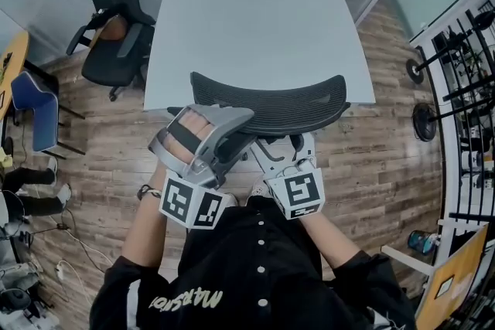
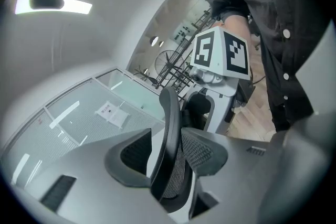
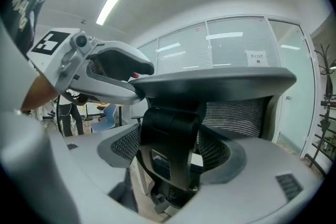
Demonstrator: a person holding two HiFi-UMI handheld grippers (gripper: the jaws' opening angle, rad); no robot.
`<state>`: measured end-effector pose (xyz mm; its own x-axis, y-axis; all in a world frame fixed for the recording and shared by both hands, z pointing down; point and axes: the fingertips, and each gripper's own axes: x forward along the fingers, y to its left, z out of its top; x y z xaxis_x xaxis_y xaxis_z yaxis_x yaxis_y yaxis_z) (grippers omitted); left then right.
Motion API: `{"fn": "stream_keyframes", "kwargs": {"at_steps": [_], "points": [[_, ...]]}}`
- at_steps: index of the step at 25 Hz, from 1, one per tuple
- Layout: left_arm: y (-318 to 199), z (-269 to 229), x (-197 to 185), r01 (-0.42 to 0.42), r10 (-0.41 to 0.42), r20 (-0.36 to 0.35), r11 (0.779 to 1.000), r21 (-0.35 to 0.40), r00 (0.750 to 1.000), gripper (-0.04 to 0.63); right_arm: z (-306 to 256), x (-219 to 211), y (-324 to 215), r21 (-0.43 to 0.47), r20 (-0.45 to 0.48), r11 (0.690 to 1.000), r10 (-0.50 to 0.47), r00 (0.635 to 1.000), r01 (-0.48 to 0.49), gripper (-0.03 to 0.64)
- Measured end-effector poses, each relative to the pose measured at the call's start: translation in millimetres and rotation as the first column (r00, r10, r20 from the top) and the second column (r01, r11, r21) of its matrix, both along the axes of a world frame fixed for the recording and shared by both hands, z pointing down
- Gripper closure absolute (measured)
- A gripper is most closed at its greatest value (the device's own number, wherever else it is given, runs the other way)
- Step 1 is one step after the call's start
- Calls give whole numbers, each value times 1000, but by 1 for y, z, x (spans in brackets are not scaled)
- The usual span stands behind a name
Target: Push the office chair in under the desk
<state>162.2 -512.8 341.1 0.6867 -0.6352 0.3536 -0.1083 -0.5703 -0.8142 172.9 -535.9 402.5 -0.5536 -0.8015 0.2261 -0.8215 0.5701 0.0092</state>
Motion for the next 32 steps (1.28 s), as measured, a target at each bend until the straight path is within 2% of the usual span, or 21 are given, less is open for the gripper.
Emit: {"fn": "stream_keyframes", "kwargs": {"at_steps": [4,6,8,9,11,12,13,14,16,17,18,21,24,26,28,32], "points": [[7,-5,-18,72,-84,-139,993,-93,987,414,-5,23,17,55,-1,998,-27,1000,27,285],[9,-9,-30,110,-134,-206,987,-121,969,419,-7,36,23,61,4,998,-14,1000,14,358],[11,-16,-40,144,-180,-285,979,-144,942,454,-8,50,26,67,17,998,18,1000,-19,406],[11,-21,-46,158,-202,-332,975,-156,921,509,-9,58,27,71,28,997,37,999,-39,435],[10,-33,-60,181,-244,-420,966,-184,874,529,-12,73,30,72,59,994,75,995,-79,487],[10,-37,-69,195,-273,-460,958,-210,845,545,-14,81,31,71,79,993,93,993,-99,513],[8,-38,-80,215,-318,-503,944,-252,804,554,-17,89,32,71,98,991,111,989,-118,532],[6,-39,-93,236,-379,-556,920,-314,740,561,-21,97,32,72,117,988,129,985,-138,547],[0,-39,-116,249,-489,-653,868,-429,578,571,-30,114,31,81,149,980,169,974,-183,563],[-2,-40,-122,251,-511,-675,857,-451,532,574,-35,123,29,90,163,974,191,968,-208,567],[-4,-39,-127,260,-521,-679,851,-456,517,575,-40,132,28,101,173,967,214,961,-234,570],[-3,-28,-132,305,-547,-647,836,-457,530,577,-54,153,26,140,179,943,277,944,-303,574],[-2,-21,-137,321,-568,-643,822,-469,514,577,-61,171,21,168,151,918,336,930,-359,577],[-1,-20,-141,334,-563,-653,826,-454,506,577,-63,182,21,181,128,906,364,923,-382,578],[-2,-21,-146,358,-552,-661,834,-421,508,577,-65,190,23,196,112,898,378,919,-393,580],[-4,-22,-151,381,-558,-670,828,-412,489,577,-67,196,26,203,115,892,388,914,-404,581]]}}
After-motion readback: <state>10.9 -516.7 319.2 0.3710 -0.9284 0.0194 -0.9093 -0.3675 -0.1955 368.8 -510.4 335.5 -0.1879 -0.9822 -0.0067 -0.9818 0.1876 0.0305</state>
